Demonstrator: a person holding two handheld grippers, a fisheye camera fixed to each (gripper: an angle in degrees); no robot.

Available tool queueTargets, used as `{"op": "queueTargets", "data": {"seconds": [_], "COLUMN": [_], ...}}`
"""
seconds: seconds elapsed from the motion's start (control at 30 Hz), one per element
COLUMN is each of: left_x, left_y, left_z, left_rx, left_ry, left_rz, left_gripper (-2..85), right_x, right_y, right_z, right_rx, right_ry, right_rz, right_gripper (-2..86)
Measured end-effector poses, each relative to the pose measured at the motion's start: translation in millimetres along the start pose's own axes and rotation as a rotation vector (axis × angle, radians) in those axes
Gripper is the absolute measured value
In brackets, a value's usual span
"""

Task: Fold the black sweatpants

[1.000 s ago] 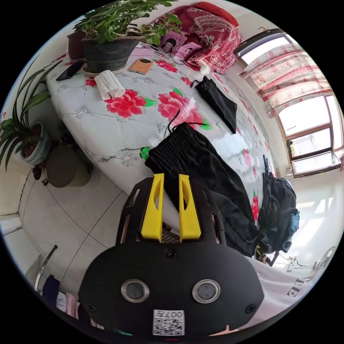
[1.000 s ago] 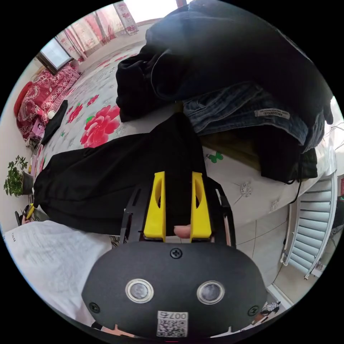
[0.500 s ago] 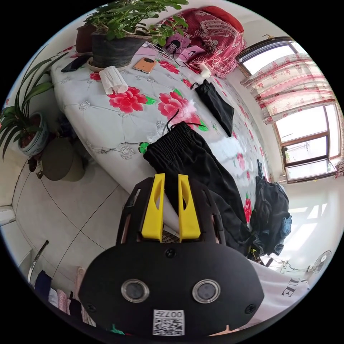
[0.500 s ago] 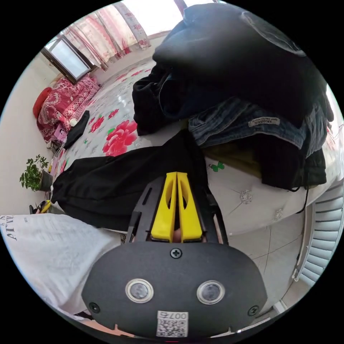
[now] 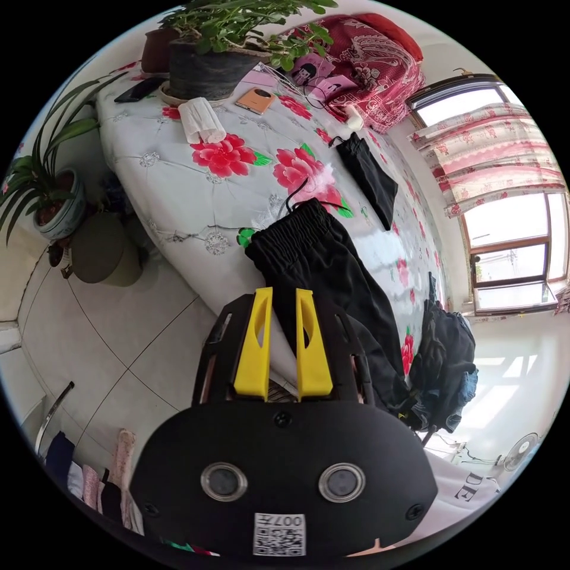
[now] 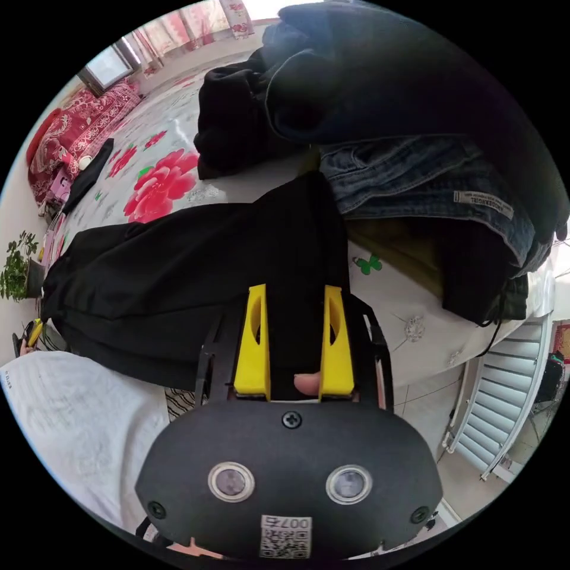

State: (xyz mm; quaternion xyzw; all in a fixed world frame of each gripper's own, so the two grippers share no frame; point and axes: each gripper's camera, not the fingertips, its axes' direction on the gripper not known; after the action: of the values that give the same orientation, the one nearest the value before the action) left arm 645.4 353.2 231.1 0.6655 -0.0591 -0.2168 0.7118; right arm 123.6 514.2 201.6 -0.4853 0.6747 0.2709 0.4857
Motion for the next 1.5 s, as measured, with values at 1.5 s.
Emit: {"op": "queueTargets", "data": {"seconds": [1.5], "left_x": [28], "left_y": [-8], "left_z": [-36], "left_rx": [-0.148], "left_ry": [0.01], "left_rz": [0.329], "left_gripper": [1.9], "right_x": [92], "right_y": [112], "right_z": [-236], "right_rx": [0.599], "right_ry": [-0.298], "right_rz": [0.188], "right_gripper": [0.3]}}
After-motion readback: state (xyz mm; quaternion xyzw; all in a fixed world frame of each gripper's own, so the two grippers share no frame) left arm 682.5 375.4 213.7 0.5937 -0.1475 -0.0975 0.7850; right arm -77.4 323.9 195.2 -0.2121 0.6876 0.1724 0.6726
